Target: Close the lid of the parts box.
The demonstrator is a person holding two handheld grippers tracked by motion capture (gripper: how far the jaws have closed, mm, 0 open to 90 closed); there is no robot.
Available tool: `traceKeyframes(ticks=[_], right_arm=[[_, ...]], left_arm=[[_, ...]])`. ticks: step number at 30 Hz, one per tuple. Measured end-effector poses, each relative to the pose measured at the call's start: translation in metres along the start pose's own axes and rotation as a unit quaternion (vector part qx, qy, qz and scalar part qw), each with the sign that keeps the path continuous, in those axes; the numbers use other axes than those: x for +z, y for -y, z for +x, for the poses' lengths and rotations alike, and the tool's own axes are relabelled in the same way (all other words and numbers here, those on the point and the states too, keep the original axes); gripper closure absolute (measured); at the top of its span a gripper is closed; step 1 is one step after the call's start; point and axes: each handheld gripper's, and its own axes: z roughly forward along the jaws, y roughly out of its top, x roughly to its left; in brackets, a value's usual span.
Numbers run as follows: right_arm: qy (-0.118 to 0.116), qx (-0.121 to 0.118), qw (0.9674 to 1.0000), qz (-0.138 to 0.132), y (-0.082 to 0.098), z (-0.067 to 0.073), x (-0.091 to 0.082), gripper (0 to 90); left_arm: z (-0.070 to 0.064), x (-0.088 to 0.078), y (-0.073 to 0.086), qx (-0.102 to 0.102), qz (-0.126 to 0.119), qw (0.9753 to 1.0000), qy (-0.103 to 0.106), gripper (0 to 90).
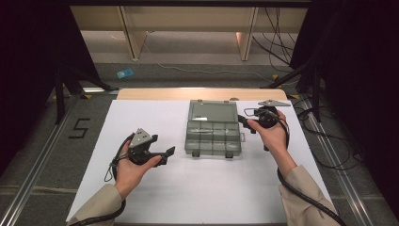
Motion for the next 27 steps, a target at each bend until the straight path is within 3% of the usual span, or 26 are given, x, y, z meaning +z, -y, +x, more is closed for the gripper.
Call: traceKeyframes(ticks=[4,9,14,18,21,22,23,25,26,27], right_arm=[[0.003,0.001,1.0,0.004,0.0,0.002,0.002,23.2],[0.009,-0.008,0.9999,0.009,-0.005,-0.003,0.01,30.7],[0.023,0.015,0.9987,0.042,-0.019,-0.012,0.033,39.8],[0.034,0.044,0.9938,0.097,-0.031,-0.011,0.053,45.0],[0.041,0.045,0.9924,0.107,-0.035,-0.013,0.069,49.1],[0.057,0.043,0.9905,0.118,-0.036,-0.013,0.074,50.5],[0.056,0.035,0.9898,0.126,-0.036,-0.015,0.079,52.6],[0.059,0.044,0.988,0.136,-0.035,-0.016,0.086,57.5],[0.044,0.03,0.9891,0.137,-0.034,-0.021,0.088,59.1],[0.061,0.03,0.9873,0.144,-0.033,-0.021,0.091,60.5]], left_arm=[[-0.001,0.001,-0.001,0.002,0.002,1.0,-0.001,16.1],[-0.005,0.006,-0.002,-0.001,0.004,1.0,0.007,16.3],[-0.009,0.016,-0.006,0.002,0.013,0.9999,0.01,17.8],[-0.008,0.022,-0.009,-0.003,0.018,0.9998,0.009,19.2],[-0.007,0.028,-0.011,-0.005,0.023,0.9997,0.008,21.2],[-0.008,0.03,-0.011,-0.003,0.024,0.9997,0.009,21.8],[-0.009,0.031,-0.012,-0.008,0.026,0.9996,0.01,22.5],[-0.01,0.034,-0.013,0.0,0.031,0.9995,0.011,24.2],[-0.011,0.037,-0.013,-0.001,0.031,0.9994,0.015,24.9],[-0.012,0.038,-0.015,0.002,0.035,0.9993,0.016,25.8]])
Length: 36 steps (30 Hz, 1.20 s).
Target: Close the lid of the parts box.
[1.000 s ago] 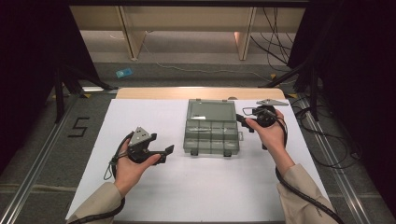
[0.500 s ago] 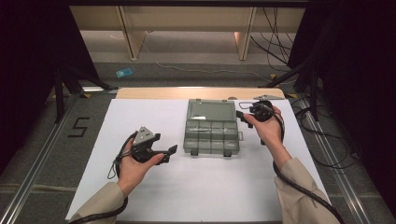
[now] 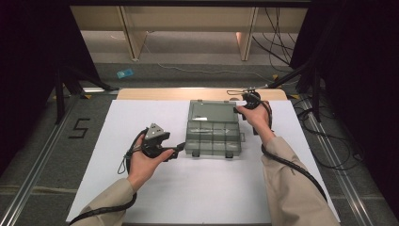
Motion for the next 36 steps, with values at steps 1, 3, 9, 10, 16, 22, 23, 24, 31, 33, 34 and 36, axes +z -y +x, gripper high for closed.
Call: traceKeyframes(ticks=[1,3,9,10,16,22,23,24,31,33,34,36], right_arm=[[-0.005,0.02,0.9997,0.01,0.0,0.001,0.002,62.0],[0.002,0.029,0.9995,0.012,0.0,0.001,0.007,64.9],[0.004,0.051,0.9986,0.01,-0.003,-0.001,0.017,71.6],[0.002,0.046,0.9988,0.019,-0.004,-0.002,0.017,72.1],[0.01,0.042,0.9988,0.024,-0.008,-0.002,0.023,73.6],[0.013,0.09,0.9953,0.035,-0.009,0.0,0.027,76.6],[0.015,0.094,0.995,0.031,-0.009,0.0,0.027,77.5],[0.012,0.093,0.995,0.035,-0.009,0.0,0.027,79.2],[0.018,0.139,0.9884,0.059,-0.014,0.006,0.026,85.6],[0.023,0.136,0.9892,0.051,-0.014,0.005,0.027,86.4],[0.028,0.142,0.9884,0.047,-0.014,0.006,0.028,86.6],[0.032,0.152,0.9868,0.048,-0.014,0.006,0.028,87.3]], left_arm=[[-0.001,0.002,-0.001,-0.003,0.002,1.0,0.0,26.8],[0.0,0.005,-0.003,0.004,0.007,1.0,0.0,27.9],[-0.003,0.015,-0.006,0.002,0.019,0.9998,-0.001,33.0],[-0.004,0.016,-0.006,0.0,0.018,0.9998,0.0,33.4],[-0.002,0.015,-0.005,0.0,0.019,0.9998,-0.004,34.2],[-0.002,0.014,-0.005,-0.002,0.019,0.9998,-0.003,33.6],[-0.002,0.014,-0.005,-0.002,0.019,0.9998,-0.003,33.5],[-0.002,0.014,-0.005,-0.003,0.019,0.9998,-0.004,33.4],[-0.002,0.013,-0.005,-0.003,0.017,0.9998,-0.006,33.1],[-0.002,0.013,-0.005,-0.005,0.017,0.9998,-0.005,33.1],[-0.001,0.012,-0.006,0.002,0.023,0.9997,-0.005,33.1],[-0.001,0.012,-0.006,-0.001,0.018,0.9998,-0.006,33.0]])
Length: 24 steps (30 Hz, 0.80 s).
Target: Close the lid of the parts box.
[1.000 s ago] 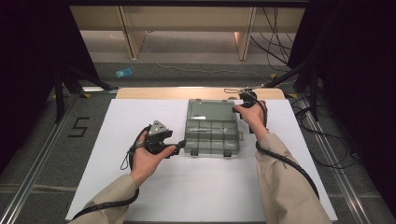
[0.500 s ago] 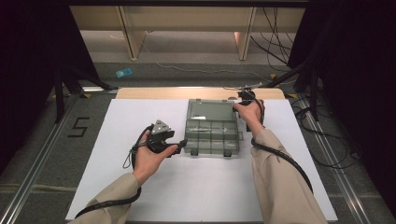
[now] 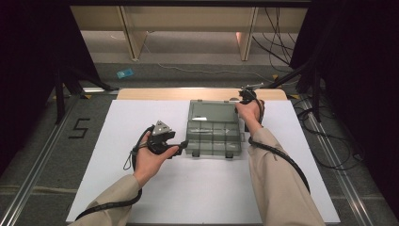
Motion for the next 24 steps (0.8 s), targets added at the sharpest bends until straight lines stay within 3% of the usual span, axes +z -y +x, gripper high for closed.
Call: traceKeyframes(ticks=[7,11,12,17,21,23,24], right_arm=[[0.025,0.037,0.999,0.003,0.001,0.007,-0.001,89.0],[0.031,0.033,0.999,-0.005,0.002,0.01,-0.003,89.4],[0.03,0.033,0.999,-0.008,0.002,0.01,-0.003,89.4],[0.026,0.032,0.999,-0.017,0.003,0.01,-0.006,89.6],[0.024,0.028,0.9989,-0.029,0.005,0.01,-0.009,89.6],[0.021,0.025,0.9989,-0.034,0.005,0.011,-0.011,89.7],[0.019,0.025,0.9988,-0.037,0.005,0.011,-0.012,89.7]], left_arm=[[0.001,0.0,0.0,-0.006,-0.003,1.0,-0.003,32.9],[0.004,-0.001,0.0,0.002,0.002,1.0,-0.005,32.8],[0.004,0.0,0.0,-0.007,-0.004,1.0,-0.005,32.8],[0.01,0.0,-0.004,-0.004,-0.004,0.9999,-0.008,32.9],[0.017,0.003,-0.013,-0.014,-0.013,0.9997,-0.018,33.4],[0.023,0.004,-0.021,-0.008,-0.009,0.9997,-0.023,33.9],[0.026,0.006,-0.025,-0.017,-0.016,0.9994,-0.026,34.4]])
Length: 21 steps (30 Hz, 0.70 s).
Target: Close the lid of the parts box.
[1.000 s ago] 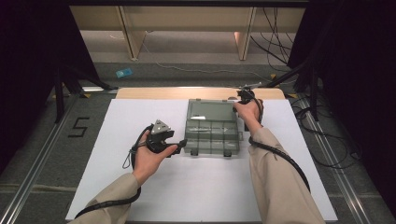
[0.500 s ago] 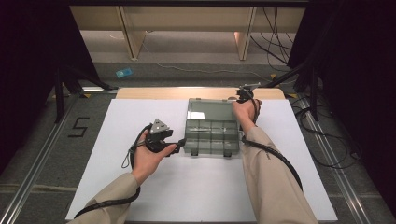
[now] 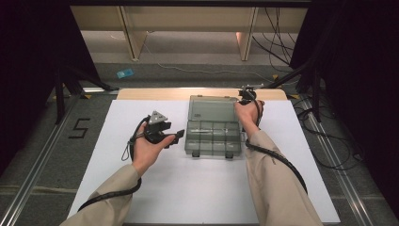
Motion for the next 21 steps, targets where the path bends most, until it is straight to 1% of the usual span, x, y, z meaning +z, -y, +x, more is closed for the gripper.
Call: traceKeyframes(ticks=[1,2,3,4,5,6,8,9,10,14,16,17,18,19,20,21], right_arm=[[0.0,0.001,1.0,-0.002,0.0,0.001,-0.001,89.7],[0.0,-0.005,1.0,-0.004,0.001,0.001,-0.002,89.7],[0.001,-0.006,1.0,-0.006,0.001,0.001,-0.002,89.7],[0.001,-0.011,0.9999,-0.007,0.001,0.001,-0.003,89.7],[-0.001,-0.016,0.9998,-0.006,0.001,0.0,-0.004,89.7],[-0.003,-0.02,0.9998,-0.009,0.001,-0.001,-0.005,89.7],[-0.005,-0.009,0.9999,-0.013,0.003,0.0,-0.005,89.7],[-0.006,-0.011,0.9998,-0.016,0.003,0.0,-0.006,89.8],[-0.008,-0.01,0.9997,-0.019,0.004,0.0,-0.007,89.8],[-0.012,-0.008,0.9994,-0.033,0.006,0.001,-0.009,89.9],[-0.013,-0.009,0.9993,-0.035,0.006,0.002,-0.011,89.9],[-0.012,-0.013,0.9991,-0.039,0.007,0.001,-0.012,89.9],[-0.014,-0.012,0.999,-0.04,0.007,0.002,-0.013,89.9],[-0.015,-0.014,0.9989,-0.041,0.007,0.002,-0.013,89.9],[-0.014,-0.015,0.9988,-0.044,0.008,0.002,-0.013,89.9],[-0.013,-0.013,0.9987,-0.046,0.008,0.003,-0.014,89.9]], left_arm=[[0.004,0.001,-0.004,0.003,0.006,1.0,-0.003,34.8],[0.007,0.004,-0.008,0.003,0.006,1.0,-0.003,35.5],[0.009,0.007,-0.012,-0.005,0.004,1.0,-0.007,36.4],[0.012,0.009,-0.016,-0.004,0.009,0.9999,-0.007,37.5],[0.014,0.012,-0.02,-0.012,0.01,0.9998,-0.008,39.3],[0.016,0.014,-0.024,-0.012,0.014,0.9998,-0.009,40.6],[0.019,0.021,-0.032,-0.02,0.017,0.9996,-0.012,42.3],[0.018,0.023,-0.035,-0.036,0.031,0.9986,-0.022,43.3],[0.021,0.028,-0.04,-0.019,0.024,0.9994,-0.017,44.0],[0.022,0.043,-0.053,-0.027,0.032,0.9989,-0.02,46.9],[0.023,0.052,-0.059,-0.031,0.041,0.9985,-0.021,47.8],[0.023,0.057,-0.061,-0.035,0.043,0.9982,-0.024,48.4],[0.024,0.06,-0.062,-0.036,0.047,0.998,-0.025,49.0],[0.027,0.062,-0.064,-0.027,0.062,0.9974,-0.023,49.9],[0.028,0.067,-0.065,-0.035,0.064,0.9971,-0.024,50.5],[0.028,0.07,-0.065,-0.038,0.068,0.9967,-0.023,50.8]])
